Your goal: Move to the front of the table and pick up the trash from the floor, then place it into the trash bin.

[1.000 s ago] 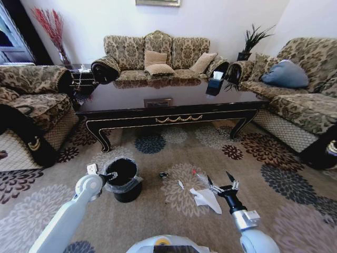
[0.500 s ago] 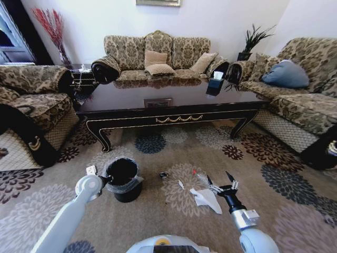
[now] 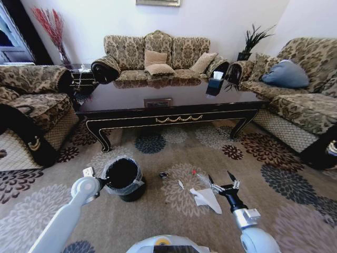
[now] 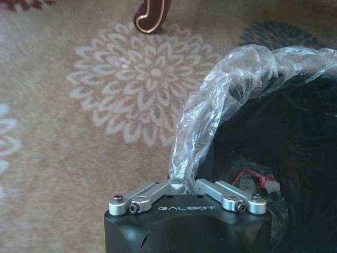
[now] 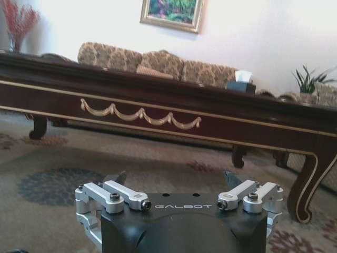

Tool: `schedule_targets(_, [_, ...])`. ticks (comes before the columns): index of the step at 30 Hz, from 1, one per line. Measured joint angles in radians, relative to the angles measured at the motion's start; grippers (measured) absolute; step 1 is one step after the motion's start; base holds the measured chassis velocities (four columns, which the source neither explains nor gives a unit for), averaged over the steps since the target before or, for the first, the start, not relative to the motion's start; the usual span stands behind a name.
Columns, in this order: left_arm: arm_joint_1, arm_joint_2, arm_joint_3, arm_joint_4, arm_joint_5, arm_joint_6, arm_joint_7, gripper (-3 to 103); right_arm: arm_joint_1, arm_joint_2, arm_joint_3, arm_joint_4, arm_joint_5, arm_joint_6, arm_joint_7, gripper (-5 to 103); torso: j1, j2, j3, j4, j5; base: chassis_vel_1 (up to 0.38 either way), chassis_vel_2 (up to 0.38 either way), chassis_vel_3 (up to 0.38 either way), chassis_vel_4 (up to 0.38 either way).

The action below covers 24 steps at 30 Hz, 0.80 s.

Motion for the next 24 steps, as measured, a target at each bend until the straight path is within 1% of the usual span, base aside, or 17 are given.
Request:
schedule_targets(2, [0.036, 0.039, -0.019, -0.032, -0.016, 0.0, -0.005, 0, 0.031, -0.035, -0.007, -0.046, 0.01, -0.008, -0.001, 100, 0.0, 0.0, 0.0, 0.0003, 0.0001, 0.0, 0.0, 0.0, 0.0])
schedule_targets(3, [0.036, 0.039, -0.019, -0.032, -0.016, 0.0, -0.005, 0, 0.031, -0.035, -0.007, -0.046, 0.01, -0.008, -0.001, 100, 0.0, 0.0, 0.0, 0.0003, 0.0001, 0.0, 0.0, 0.0, 0.0])
schedule_targets(5, [0.07, 0.068, -0.028, -0.053, -0.021, 0.0, -0.005, 0, 0.076, -0.087, -0.025, -0.108, 0.018, -0.014, -0.006, 100, 0.0, 0.0, 0.0, 0.0005, 0.0003, 0.0, 0.0, 0.0, 0.0])
schedule_targets(7, [0.092, 0.075, -0.031, -0.057, -0.017, 0.0, -0.005, 0, 0.125, -0.136, -0.058, -0.174, 0.05, -0.022, -0.024, 100, 0.0, 0.0, 0.0, 0.0006, -0.0001, 0.0, 0.0, 0.0, 0.0])
schedule_targets(8, [0.092, 0.075, -0.031, -0.057, -0.017, 0.0, -0.005, 0, 0.125, -0.136, -0.058, -0.174, 0.05, -0.022, -0.024, 100, 0.0, 0.0, 0.0, 0.0006, -0.0001, 0.0, 0.0, 0.0, 0.0])
schedule_targets(9, [0.105, 0.073, -0.033, -0.058, -0.01, 0.0, -0.005, 0, 0.164, -0.173, -0.09, -0.238, 0.086, -0.027, -0.054, 100, 0.0, 0.0, 0.0, 0.0007, -0.0001, 0.0, 0.0, 0.0, 0.0])
schedule_targets(10, [0.109, 0.071, -0.032, -0.059, -0.008, 0.0, -0.005, 0, 0.189, -0.195, -0.11, -0.285, 0.098, -0.028, -0.074, 100, 0.0, 0.0, 0.0, 0.0008, 0.0001, 0.0, 0.0, 0.0, 0.0])
schedule_targets(12, [0.108, 0.072, -0.025, -0.065, -0.007, 0.0, -0.005, 0, 0.219, -0.223, -0.134, -0.35, 0.108, -0.028, -0.105, 100, 0.0, 0.0, 0.0, 0.0008, 0.0001, 0.0, 0.0, 0.0, 0.0])
schedule_targets(13, [0.108, 0.072, -0.025, -0.065, -0.007, 0.0, -0.005, 0, 0.219, -0.223, -0.134, -0.35, 0.108, -0.028, -0.105, 100, 0.0, 0.0, 0.0, 0.0008, 0.0001, 0.0, 0.0, 0.0, 0.0])
schedule_targets(15, [0.099, 0.086, -0.004, -0.077, -0.012, 0.0, -0.004, 0, 0.258, -0.274, -0.186, -0.461, 0.159, -0.039, -0.174, 100, 0.0, 0.0, 0.0, -0.0007, 0.0, 0.0, 0.0, 0.0, 0.0])
schedule_targets(17, [0.101, 0.092, -0.003, -0.084, -0.012, 0.0, -0.004, 0, 0.289, -0.301, -0.227, -0.526, 0.188, -0.049, -0.227, 100, 0.0, 0.0, 0.0, -0.0007, 0.0003, 0.0, 0.0, 0.0, 0.0])
schedule_targets(18, [0.101, 0.094, -0.003, -0.086, -0.012, -0.001, -0.004, 0, 0.302, -0.307, -0.241, -0.549, 0.192, -0.049, -0.243, 100, 0.0, 0.0, 0.0, -0.0005, 0.0001, 0.0, 0.0, 0.0, 0.0])
schedule_targets(19, [0.101, 0.094, -0.003, -0.086, -0.012, -0.001, -0.004, 0, 0.302, -0.307, -0.241, -0.549, 0.192, -0.049, -0.243, 100, 0.0, 0.0, 0.0, -0.0005, 0.0001, 0.0, 0.0, 0.0, 0.0])
schedule_targets(20, [0.101, 0.102, -0.003, -0.097, -0.022, -0.001, -0.004, 0, 0.344, -0.321, -0.276, -0.614, 0.194, -0.044, -0.282, 100, 0.0, 0.0, 0.0, 0.0004, 0.0002, 0.0, 0.0, 0.0, 0.0])
schedule_targets(21, [0.101, 0.106, -0.003, -0.103, -0.027, -0.001, -0.004, 0, 0.365, -0.327, -0.293, -0.642, 0.195, -0.04, -0.295, 100, 0.0, 0.0, 0.0, 0.0006, 0.0002, 0.0, 0.0, 0.0, 0.0])
schedule_targets(24, [0.112, 0.115, -0.01, -0.131, -0.044, -0.001, -0.004, 0, 0.469, -0.346, -0.376, -0.756, 0.184, -0.008, -0.343, 100, 0.0, 0.0, 0.0, -0.0001, 0.0001, 0.0, 0.0, 0.0, 0.0])
